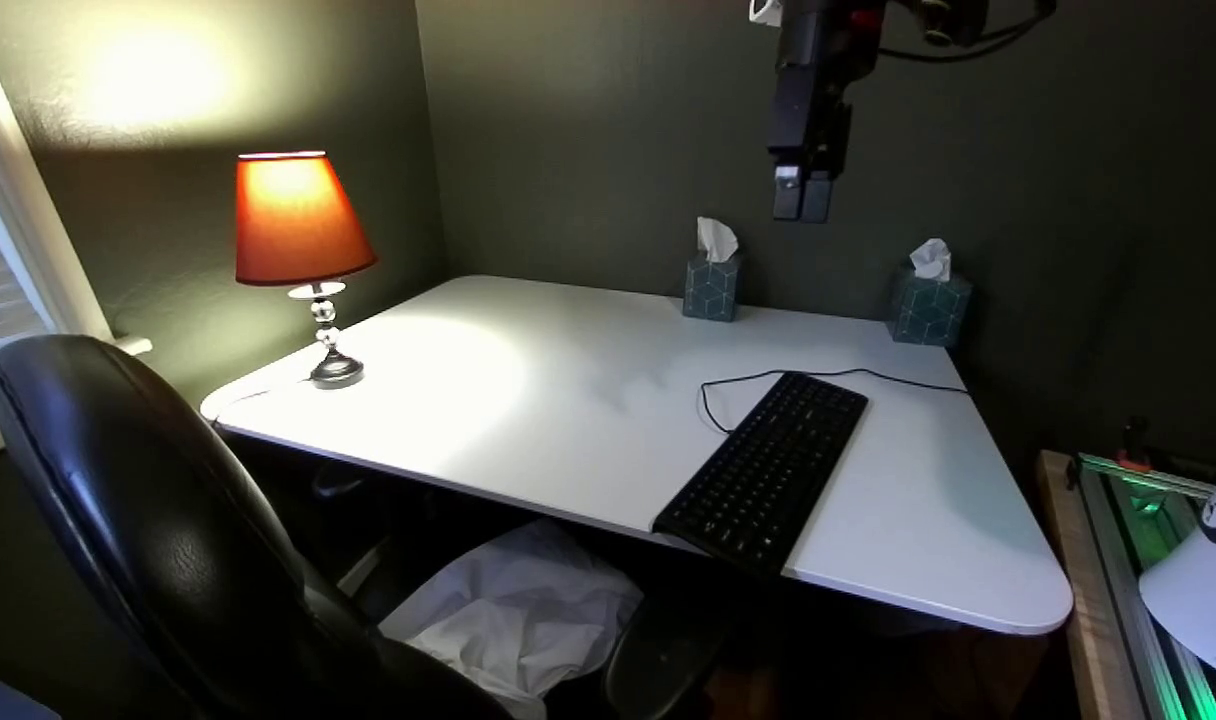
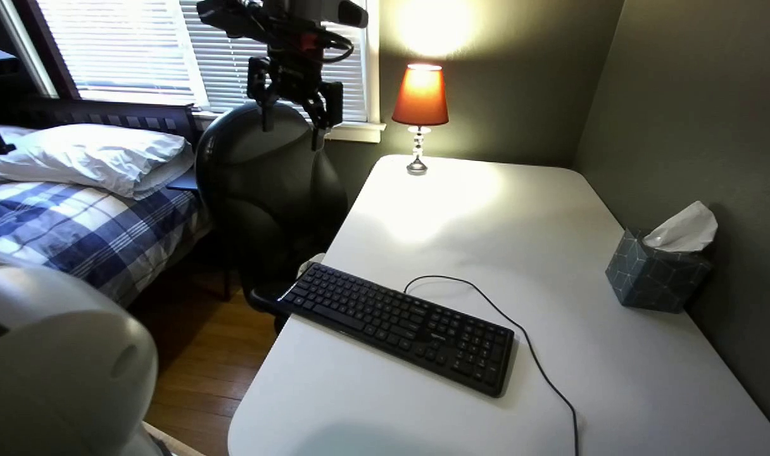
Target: Press a button on the top right of the keyboard
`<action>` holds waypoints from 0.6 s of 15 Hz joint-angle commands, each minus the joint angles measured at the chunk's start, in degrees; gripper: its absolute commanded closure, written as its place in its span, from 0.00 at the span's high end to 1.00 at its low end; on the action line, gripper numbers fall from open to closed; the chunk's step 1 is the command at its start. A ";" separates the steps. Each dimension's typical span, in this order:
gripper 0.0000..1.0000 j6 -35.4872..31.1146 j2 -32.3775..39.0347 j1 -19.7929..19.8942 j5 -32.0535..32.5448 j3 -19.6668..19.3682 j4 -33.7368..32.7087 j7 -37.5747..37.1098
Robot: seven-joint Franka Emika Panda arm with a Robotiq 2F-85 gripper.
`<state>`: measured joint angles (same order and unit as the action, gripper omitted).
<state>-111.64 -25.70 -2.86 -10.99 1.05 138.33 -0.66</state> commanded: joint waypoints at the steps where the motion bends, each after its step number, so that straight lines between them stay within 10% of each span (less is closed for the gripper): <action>1: 1.00 -7.61 3.22 0.63 2.47 1.60 1.63 -1.66; 9: 1.00 -17.77 10.29 0.76 5.28 1.19 4.43 -2.32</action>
<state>-127.12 -17.66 -2.54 -6.61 2.13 141.67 -2.36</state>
